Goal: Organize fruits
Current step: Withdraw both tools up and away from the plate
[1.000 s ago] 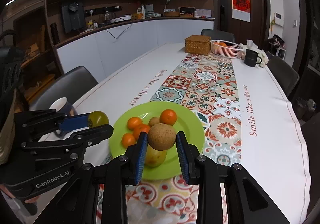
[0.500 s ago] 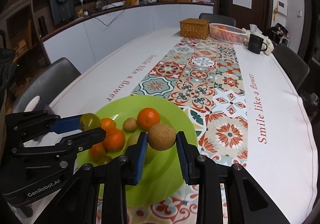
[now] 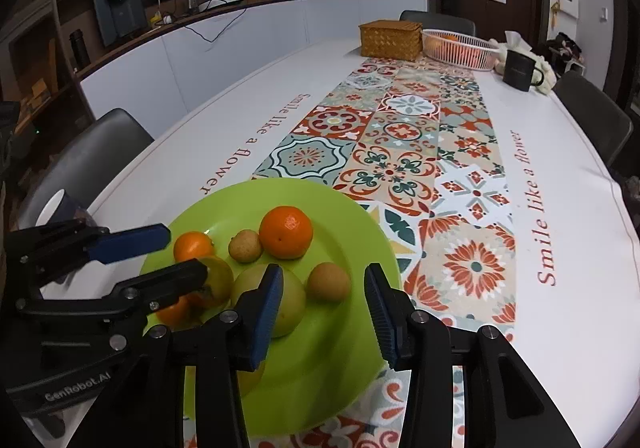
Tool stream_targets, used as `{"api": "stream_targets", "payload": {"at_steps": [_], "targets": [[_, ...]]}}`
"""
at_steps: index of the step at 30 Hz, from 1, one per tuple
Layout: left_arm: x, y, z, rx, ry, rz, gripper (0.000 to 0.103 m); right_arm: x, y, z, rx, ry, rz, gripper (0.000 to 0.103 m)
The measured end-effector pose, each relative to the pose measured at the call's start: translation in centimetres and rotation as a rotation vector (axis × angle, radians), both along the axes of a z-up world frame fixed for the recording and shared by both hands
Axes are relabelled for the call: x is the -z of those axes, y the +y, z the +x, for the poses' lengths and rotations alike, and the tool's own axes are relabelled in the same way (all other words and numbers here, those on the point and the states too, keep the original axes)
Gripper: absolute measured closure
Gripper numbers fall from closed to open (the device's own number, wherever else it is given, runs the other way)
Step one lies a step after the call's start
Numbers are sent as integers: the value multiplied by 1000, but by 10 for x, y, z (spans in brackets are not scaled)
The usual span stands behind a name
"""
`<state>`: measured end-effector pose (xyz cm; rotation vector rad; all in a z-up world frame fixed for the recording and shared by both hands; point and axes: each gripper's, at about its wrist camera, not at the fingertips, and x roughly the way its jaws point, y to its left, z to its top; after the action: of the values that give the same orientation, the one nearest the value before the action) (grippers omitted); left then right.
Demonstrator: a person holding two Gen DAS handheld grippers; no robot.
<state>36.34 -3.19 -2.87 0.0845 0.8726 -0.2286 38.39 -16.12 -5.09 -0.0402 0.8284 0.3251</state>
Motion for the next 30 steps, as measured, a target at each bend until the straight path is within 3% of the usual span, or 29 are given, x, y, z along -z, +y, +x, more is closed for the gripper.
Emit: {"api": "stream_targets", "payload": {"at_steps": [13, 21, 30], "targets": [[-44, 9, -61, -49, -122, -2, 46, -44, -15, -73, 69, -121, -11, 56], [-74, 10, -123, -47, -191, -29, 38, -76, -17, -135, 85, -188, 6, 56], [-83, 9, -196, -38, -247, -17, 27, -91, -21, -211, 127, -229, 19, 55]]}}
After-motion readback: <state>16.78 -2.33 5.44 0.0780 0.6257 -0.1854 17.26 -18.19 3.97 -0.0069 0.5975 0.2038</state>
